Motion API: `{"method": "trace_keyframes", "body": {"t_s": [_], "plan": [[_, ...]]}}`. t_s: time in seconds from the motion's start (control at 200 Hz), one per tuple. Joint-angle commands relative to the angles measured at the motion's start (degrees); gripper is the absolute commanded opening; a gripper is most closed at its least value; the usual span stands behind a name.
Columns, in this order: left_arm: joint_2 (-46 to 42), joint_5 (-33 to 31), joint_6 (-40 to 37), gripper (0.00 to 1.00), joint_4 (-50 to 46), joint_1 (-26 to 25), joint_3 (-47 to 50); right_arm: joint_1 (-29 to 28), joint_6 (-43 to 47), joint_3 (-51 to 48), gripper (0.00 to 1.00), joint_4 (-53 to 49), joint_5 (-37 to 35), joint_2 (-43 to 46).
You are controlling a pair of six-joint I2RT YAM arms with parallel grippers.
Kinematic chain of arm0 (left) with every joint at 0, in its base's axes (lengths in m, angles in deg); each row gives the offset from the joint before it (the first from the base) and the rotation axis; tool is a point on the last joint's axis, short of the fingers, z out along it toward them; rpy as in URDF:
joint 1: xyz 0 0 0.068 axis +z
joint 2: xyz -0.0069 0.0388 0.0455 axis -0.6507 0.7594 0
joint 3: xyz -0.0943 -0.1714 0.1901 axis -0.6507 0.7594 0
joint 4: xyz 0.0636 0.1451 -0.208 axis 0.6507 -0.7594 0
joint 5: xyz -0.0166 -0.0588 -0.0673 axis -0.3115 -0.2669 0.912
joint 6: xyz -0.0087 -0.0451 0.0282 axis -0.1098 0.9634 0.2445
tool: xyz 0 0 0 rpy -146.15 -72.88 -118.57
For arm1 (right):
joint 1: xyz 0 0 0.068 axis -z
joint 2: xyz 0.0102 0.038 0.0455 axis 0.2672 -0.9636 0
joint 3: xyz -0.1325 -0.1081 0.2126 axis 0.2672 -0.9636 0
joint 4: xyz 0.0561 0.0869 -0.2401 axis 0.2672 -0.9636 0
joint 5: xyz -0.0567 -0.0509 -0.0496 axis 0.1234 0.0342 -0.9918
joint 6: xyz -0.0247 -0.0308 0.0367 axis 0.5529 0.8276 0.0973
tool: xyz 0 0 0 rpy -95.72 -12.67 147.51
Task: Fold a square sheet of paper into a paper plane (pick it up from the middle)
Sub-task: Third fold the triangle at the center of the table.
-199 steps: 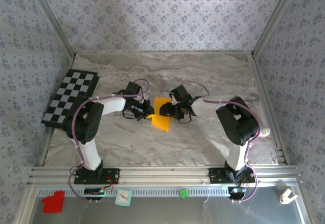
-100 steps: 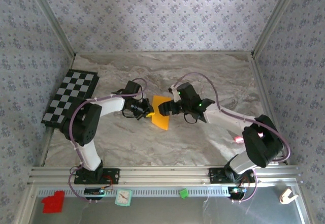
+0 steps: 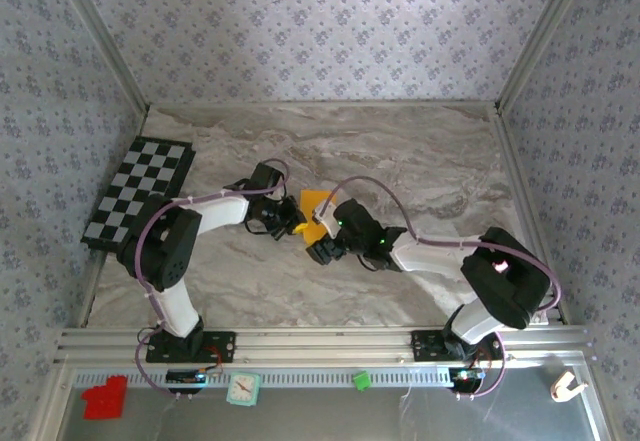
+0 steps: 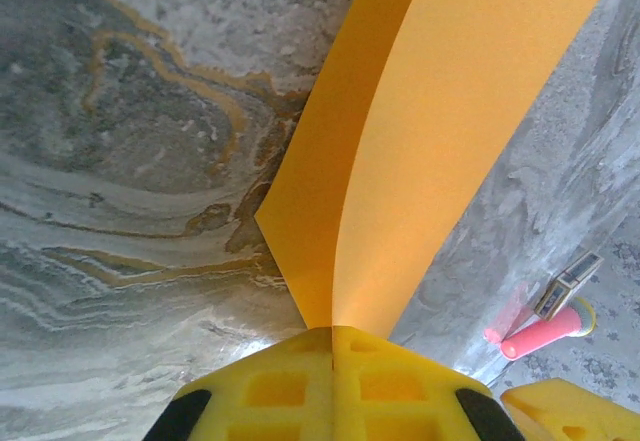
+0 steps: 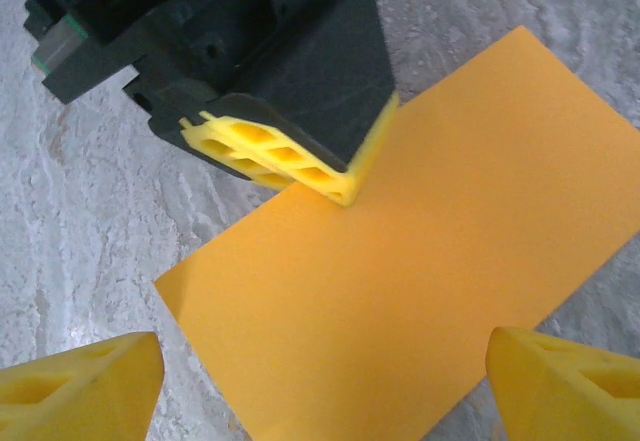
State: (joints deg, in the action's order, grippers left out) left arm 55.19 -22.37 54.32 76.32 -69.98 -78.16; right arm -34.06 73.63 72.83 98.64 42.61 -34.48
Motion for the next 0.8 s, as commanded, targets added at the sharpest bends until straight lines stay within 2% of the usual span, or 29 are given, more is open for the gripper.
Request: {"method": "trace_keyframes", "body": {"t_s": [0.0,0.145,0.345,0.42,0.795], "plan": [[-1.06,-0.64,1.03,0.00,1.09,-0.45,0.32,-0.55,5.20,-0.20,0.85,3.30,0.10,-2.24],[-1.06,-0.46,1.05,0.00,1.12,-0.45,0.40,-0.84,5.89,0.59,0.83,3.37,1.00,-4.44],[-1.06,-0.40,1.32,0.00,1.15,-0.58,0.51,-0.74,6.32,1.96,0.78,3.41,-2.36,-5.98],[-0.98,-0.33,1.57,0.00,1.27,-0.58,0.71,-0.50,6.33,3.31,0.69,1.38,-3.18,-5.78],[-0.71,-0.20,1.82,0.00,1.76,-0.52,0.99,-0.79,6.77,1.61,0.55,3.66,-4.51,-2.73]]}}
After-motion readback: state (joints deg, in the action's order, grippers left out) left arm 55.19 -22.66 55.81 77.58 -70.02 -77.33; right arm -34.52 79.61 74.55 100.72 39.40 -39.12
